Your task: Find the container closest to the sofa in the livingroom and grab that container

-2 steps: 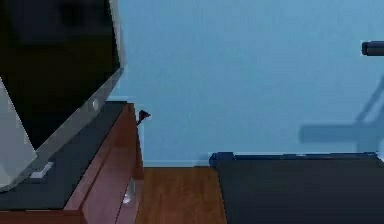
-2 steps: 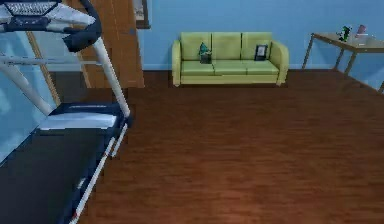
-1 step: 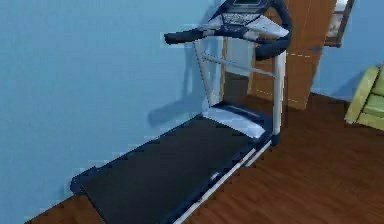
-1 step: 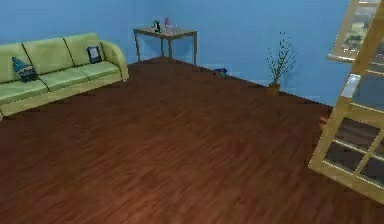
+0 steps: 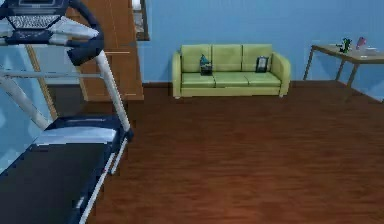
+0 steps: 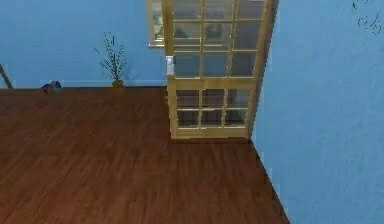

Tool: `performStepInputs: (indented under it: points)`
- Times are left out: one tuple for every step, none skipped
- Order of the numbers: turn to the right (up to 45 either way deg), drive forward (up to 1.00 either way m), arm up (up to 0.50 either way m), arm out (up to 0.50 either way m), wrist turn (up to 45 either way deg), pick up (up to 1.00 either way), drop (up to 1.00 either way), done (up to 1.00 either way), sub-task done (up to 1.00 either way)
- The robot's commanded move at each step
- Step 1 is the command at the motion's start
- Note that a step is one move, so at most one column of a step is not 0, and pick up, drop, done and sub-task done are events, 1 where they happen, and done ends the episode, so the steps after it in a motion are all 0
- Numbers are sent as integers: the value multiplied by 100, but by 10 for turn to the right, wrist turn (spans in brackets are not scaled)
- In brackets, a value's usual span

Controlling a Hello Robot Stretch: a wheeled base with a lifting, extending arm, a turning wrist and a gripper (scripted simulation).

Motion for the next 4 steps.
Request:
performStepInputs:
  points:
    - [420,0,0,0,0,0,0,0,0]
    - [0,100,0,0,0,0,0,0,0]
    - [0,100,0,0,0,0,0,0,0]
    - [0,100,0,0,0,0,0,0,0]
